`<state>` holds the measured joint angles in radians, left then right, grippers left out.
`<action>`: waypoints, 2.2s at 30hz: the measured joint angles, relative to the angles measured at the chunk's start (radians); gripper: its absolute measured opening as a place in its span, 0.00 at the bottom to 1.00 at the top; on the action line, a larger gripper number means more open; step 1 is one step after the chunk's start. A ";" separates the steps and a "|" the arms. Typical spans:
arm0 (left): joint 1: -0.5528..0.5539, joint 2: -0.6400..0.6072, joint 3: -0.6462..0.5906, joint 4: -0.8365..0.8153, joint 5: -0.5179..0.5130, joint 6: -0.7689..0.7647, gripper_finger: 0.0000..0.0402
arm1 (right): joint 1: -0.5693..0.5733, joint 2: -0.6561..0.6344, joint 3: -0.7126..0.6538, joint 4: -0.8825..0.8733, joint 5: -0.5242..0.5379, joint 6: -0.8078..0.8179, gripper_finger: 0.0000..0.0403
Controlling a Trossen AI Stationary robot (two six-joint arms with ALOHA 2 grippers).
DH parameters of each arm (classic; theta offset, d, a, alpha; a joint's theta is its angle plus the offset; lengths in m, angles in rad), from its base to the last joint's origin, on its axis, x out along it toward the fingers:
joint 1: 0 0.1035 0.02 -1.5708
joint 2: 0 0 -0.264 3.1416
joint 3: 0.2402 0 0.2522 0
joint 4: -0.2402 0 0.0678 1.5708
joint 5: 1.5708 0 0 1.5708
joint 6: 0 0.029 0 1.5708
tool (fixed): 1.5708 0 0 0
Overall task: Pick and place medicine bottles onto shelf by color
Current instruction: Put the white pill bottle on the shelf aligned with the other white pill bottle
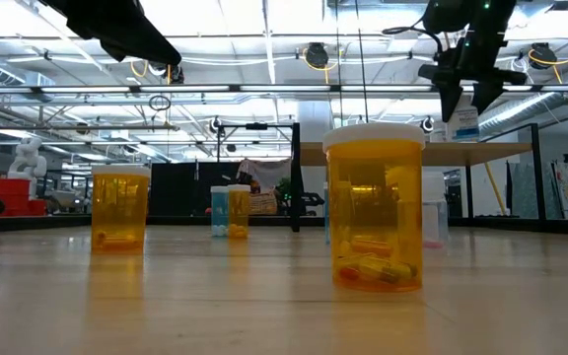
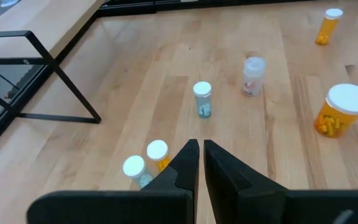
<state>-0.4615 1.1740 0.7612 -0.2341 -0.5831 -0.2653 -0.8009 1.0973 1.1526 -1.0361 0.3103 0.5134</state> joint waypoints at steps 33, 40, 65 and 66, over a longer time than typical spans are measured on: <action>0.000 0.000 0.000 0.000 0.001 0.000 0.06 | -0.031 0.000 -0.035 0.005 -0.018 0.009 0.63; 0.000 0.000 0.000 0.000 0.001 0.000 0.06 | -0.032 0.001 -0.035 0.005 0.020 0.006 0.65; 0.000 0.000 0.000 0.000 0.002 0.000 0.06 | -0.032 0.001 -0.035 0.076 0.055 -0.025 0.74; 0.000 0.000 0.000 0.000 0.002 0.000 0.06 | -0.032 0.001 -0.035 0.085 0.055 -0.030 0.74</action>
<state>-0.4618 1.1740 0.7612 -0.2344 -0.5816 -0.2653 -0.8324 1.0981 1.1179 -0.9512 0.3650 0.4834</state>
